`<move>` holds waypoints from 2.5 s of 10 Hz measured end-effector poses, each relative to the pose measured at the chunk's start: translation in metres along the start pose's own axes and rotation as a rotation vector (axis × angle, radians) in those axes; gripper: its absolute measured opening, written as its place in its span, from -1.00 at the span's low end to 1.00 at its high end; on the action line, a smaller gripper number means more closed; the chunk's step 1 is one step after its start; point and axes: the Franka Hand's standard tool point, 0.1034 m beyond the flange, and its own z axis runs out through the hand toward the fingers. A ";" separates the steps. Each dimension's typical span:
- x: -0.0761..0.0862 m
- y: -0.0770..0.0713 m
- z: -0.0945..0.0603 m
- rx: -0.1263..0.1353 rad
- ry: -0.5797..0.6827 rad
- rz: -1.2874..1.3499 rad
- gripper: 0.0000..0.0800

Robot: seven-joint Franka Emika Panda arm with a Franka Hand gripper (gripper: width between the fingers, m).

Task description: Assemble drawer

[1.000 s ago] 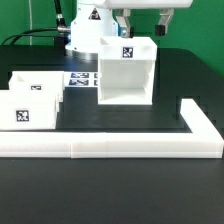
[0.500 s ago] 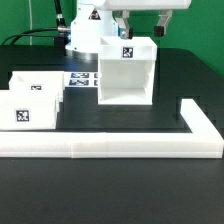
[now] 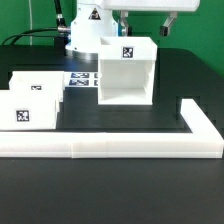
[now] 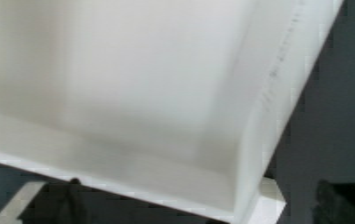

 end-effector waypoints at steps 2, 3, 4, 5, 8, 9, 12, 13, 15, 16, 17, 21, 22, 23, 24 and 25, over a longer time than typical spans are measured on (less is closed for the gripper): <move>-0.002 -0.001 0.001 0.005 0.000 0.031 0.62; -0.011 -0.006 0.005 0.028 0.006 0.164 0.62; -0.020 -0.016 0.011 0.032 -0.009 0.235 0.62; -0.022 -0.024 0.015 0.042 -0.015 0.281 0.62; -0.032 -0.031 0.031 0.044 -0.020 0.302 0.62; -0.034 -0.033 0.033 0.042 -0.023 0.294 0.62; -0.033 -0.032 0.032 0.044 -0.022 0.300 -0.02; -0.033 -0.032 0.032 0.044 -0.022 0.299 -0.48; -0.033 -0.032 0.032 0.045 -0.022 0.299 -0.80; -0.033 -0.032 0.032 0.045 -0.022 0.299 -0.91; -0.033 -0.032 0.032 0.045 -0.022 0.299 -0.91; -0.030 -0.029 0.033 0.047 -0.020 0.266 -0.91; -0.015 -0.021 0.033 0.052 -0.009 0.248 -0.91; 0.001 -0.017 0.034 0.055 0.004 0.253 -0.91; 0.019 -0.012 0.035 0.059 0.020 0.253 -0.91; 0.041 -0.005 0.036 0.062 0.041 0.256 -0.91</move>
Offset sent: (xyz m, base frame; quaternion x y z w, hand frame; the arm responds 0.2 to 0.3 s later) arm -0.0407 0.0280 -0.0154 0.0203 -0.0035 0.1981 0.9800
